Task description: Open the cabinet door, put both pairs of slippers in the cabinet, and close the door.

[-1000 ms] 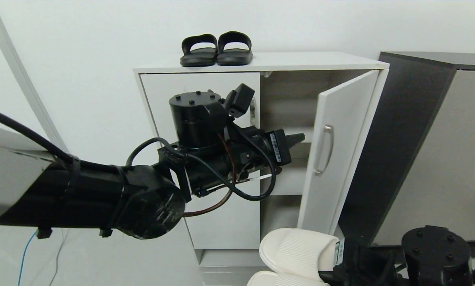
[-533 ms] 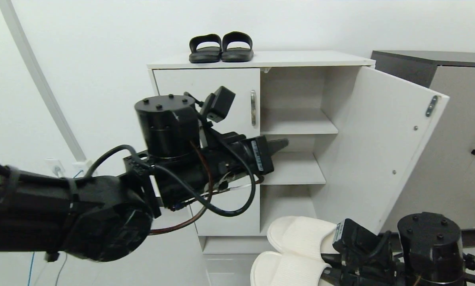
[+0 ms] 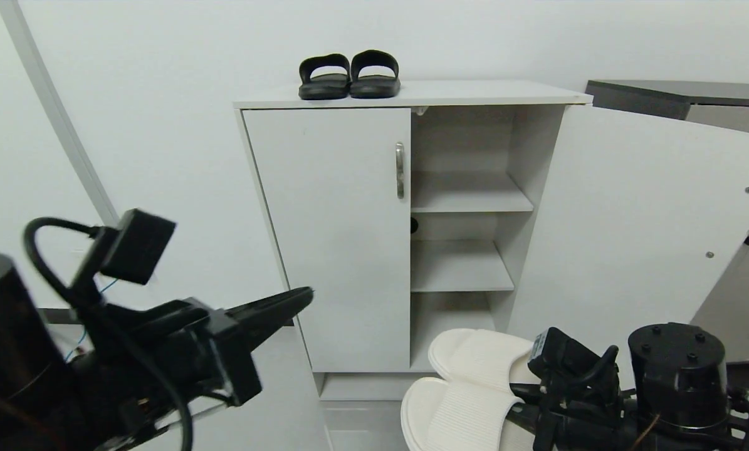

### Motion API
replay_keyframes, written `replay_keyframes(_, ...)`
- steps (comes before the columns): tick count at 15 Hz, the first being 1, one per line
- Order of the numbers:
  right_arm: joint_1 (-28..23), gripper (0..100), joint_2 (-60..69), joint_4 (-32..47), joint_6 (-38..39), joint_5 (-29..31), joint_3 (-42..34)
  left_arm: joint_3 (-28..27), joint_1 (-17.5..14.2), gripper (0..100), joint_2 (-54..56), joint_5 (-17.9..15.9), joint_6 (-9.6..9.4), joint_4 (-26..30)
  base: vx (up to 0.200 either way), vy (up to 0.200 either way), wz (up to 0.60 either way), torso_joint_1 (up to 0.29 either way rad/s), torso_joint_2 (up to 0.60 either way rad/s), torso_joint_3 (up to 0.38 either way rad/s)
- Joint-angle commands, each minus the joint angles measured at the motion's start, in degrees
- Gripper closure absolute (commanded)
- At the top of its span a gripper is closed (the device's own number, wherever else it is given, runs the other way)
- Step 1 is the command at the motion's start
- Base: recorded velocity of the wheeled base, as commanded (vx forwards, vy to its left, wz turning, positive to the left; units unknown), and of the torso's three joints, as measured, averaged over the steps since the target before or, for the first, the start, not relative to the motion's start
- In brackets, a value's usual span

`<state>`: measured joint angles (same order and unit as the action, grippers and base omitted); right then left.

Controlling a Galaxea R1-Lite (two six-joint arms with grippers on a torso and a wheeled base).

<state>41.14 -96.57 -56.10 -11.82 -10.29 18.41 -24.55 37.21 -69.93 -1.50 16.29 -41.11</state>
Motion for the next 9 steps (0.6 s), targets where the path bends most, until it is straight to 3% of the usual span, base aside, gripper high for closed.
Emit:
replay_keyframes(1,-0.2,100,-0.5,-0.1,0.0,0.0,0.3,6.8,-4.7,100,17.3,7.1,-2.31,9.8,0.0,0.0,0.0,0.0,0.0,0.0)
replay_keyframes(2,-0.2,100,-0.8,-0.2,0.0,0.0,0.3,7.4,-7.5,100,19.9,6.9,-3.28,11.9,0.0,0.0,0.0,0.0,0.0,0.0)
replay_keyframes(4,-0.9,100,-2.1,-1.6,0.0,0.0,0.3,11.2,-17.2,100,30.7,8.4,-5.92,21.2,0.0,0.0,0.0,0.0,0.0,0.0)
replay_keyframes(5,-1.0,100,-2.7,-2.6,0.0,0.0,0.1,14.6,-20.8,100,34.9,9.6,-10.66,23.7,0.0,0.0,0.0,0.0,0.0,0.0)
replay_keyframes(6,-1.1,100,-3.1,-3.0,0.0,0.0,0.0,16.7,-22.4,100,38.2,10.3,-12.77,23.8,0.0,0.0,0.0,0.0,0.0,0.0)
replay_keyframes(9,-1.0,100,-4.0,-4.5,0.0,0.1,0.0,24.6,-32.6,100,55.3,11.0,-13.21,29.1,0.0,0.0,0.0,0.0,0.0,0.0)
